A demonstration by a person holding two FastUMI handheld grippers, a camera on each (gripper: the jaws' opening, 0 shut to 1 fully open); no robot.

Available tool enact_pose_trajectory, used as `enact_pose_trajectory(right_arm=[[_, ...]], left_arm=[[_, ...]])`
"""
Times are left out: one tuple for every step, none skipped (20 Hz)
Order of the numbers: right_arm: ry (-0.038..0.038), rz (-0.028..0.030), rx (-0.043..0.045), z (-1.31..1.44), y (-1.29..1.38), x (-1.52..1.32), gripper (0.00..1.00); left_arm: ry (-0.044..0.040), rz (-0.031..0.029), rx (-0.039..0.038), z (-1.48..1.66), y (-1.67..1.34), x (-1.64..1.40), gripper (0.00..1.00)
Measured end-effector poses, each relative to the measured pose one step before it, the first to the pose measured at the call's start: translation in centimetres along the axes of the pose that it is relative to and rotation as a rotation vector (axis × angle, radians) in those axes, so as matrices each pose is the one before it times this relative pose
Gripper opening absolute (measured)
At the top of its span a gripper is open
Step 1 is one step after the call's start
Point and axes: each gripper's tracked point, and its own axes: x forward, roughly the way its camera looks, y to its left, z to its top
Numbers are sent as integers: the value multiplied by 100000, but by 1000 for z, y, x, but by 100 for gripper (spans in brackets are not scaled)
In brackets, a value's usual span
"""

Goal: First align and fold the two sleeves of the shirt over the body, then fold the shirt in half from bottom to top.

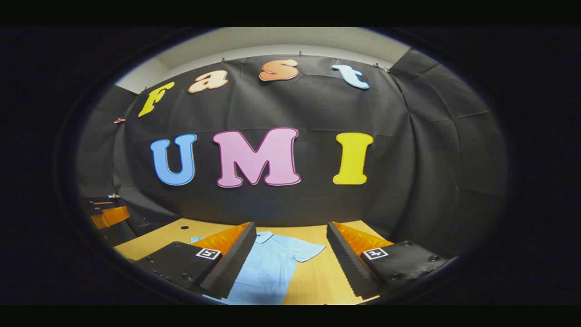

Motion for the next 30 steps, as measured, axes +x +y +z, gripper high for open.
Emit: enact_pose_trajectory(right_arm=[[703,-286,-38,-111,-82,-103,97],[596,30,83,-147,-104,-67,97],[38,261,-197,49,77,-105,97],[-55,-63,-655,-36,-64,-6,97],[-3,-19,-514,-5,-37,-24,97],[89,-185,-25,-81,-38,2,97],[243,-239,433,-124,8,-36,97],[460,-199,490,-156,77,-10,97],[710,-341,387,-253,5,36,97],[832,-96,319,-267,-15,41,97],[721,-199,1,-207,-9,78,97],[1409,-189,-145,-344,-27,202,97],[1342,124,-3,-290,54,200,97],[1222,113,245,-190,82,280,97],[588,210,362,-73,138,245,97],[410,-46,0,-123,57,278,97],[51,97,-260,-64,36,222,97],[183,141,-465,-128,69,346,97],[89,-5,-743,-32,-66,352,97],[155,-227,-796,-72,-149,469,97],[643,-61,-411,-35,-224,541,97],[920,-41,-54,-104,-303,610,97],[1375,-448,230,-171,-378,768,97],[1955,-254,644,-315,-385,909,97],[2656,-105,838,-361,-427,1035,97],[3176,28,1281,-660,-373,1103,97],[3770,113,1432,-601,-269,1313,97],[4076,18,1334,-832,-400,1398,97],[4079,74,1044,-944,-349,1315,97],[4044,-562,832,-617,-532,1602,97]], left_arm=[[646,-438,85,-123,-133,-64,98],[524,-457,206,-290,-110,-65,98],[448,-823,429,-82,-202,-67,98],[388,-427,657,-246,-41,-142,95],[544,105,483,-125,123,-3,95],[372,81,-5,-226,56,-3,95],[357,-14,-512,-12,107,50,95],[348,120,-574,-134,149,3,98],[304,350,-371,14,193,68,98],[320,290,-258,-144,219,101,95],[169,211,-165,-3,196,27,99],[106,224,-149,-26,172,139,99],[311,112,-196,-78,107,118,99],[264,157,-242,-165,160,107,99],[193,39,-68,-10,102,89,99],[281,448,165,-201,118,68,98],[230,299,191,-6,73,147,98],[201,11,67,-111,-77,64,98],[-5,-196,18,14,-90,125,98],[23,-288,166,-29,-112,25,99],[193,-218,370,7,-118,107,98],[166,-30,404,-65,-63,72,98],[430,61,230,15,-47,176,98],[619,105,-25,-201,-72,260,99],[693,109,-210,-103,-31,247,99],[416,264,-99,-175,1,281,99],[568,537,126,24,49,303,99],[697,539,175,-333,83,249,98],[642,845,111,2,141,327,99],[709,1176,7,-190,285,352,99]])
